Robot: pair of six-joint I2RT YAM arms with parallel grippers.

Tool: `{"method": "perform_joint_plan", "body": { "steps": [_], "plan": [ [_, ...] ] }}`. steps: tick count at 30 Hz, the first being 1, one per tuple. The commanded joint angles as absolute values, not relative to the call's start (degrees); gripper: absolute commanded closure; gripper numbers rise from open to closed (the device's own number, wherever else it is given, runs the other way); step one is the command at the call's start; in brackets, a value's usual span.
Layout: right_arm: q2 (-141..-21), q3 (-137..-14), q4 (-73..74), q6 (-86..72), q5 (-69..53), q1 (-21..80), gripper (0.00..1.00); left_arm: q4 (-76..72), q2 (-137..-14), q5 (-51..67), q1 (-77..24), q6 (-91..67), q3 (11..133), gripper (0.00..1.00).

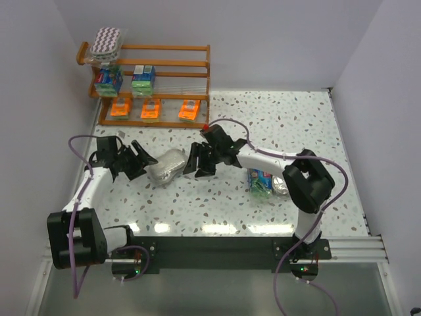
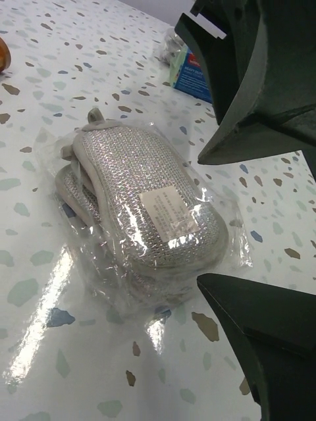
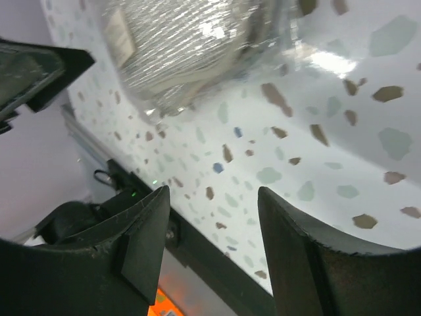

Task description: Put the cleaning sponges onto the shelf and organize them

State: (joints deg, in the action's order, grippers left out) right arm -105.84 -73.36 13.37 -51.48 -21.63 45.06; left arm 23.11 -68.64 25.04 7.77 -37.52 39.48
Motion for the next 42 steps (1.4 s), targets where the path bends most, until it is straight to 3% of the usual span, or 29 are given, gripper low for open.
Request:
{"method": "perform_joint_plan", "body": {
  "steps": [1,6,11,17,21,26,29,33,42],
  "plan": [
    [-108.36,-75.93,16.00,-51.32,-16.27,45.18,0.40,18.46,-71.61,25.05,7.30,-32.88,42.61,0.28],
    [-112.67,-77.17,8.28,-53.96,-15.65,45.18,0.34,16.44,-78.38,25.40,5.72,-28.57,46.40,0.32],
    [-115.40,-76.47,0.19,-57.04,-13.54,45.00,0.16,15.99,-85.15,25.66,2.64,-25.23,48.69,0.35],
    [-119.35,-77.96,-5.53,-59.33,-14.68,44.82,0.16,17.14,-93.24,26.19,1.41,-23.47,50.71,0.41],
    [-118.83,-77.61,-6.24,-58.89,-15.03,44.30,0.35,18.28,-96.15,28.65,0.53,-22.76,52.12,0.44],
    [-113.13,-75.50,-1.00,-56.26,-13.80,42.72,0.82,18.19,-94.31,31.72,-1.23,-24.78,52.12,0.45],
    [-108.57,-75.76,8.48,-51.61,-10.82,41.93,0.94,20.64,-91.41,30.94,-1.14,-26.45,53.52,0.44],
    [-103.11,-79.00,24.05,-40.28,-4.32,41.40,1.00,24.52,-86.32,27.34,-0.71,-29.87,58.17,0.43],
    [-102.91,-97.54,59.75,-23.04,31.17,41.83,1.00,26.54,-82.44,27.07,1.67,-33.49,62.23,0.42]
  ]
}}
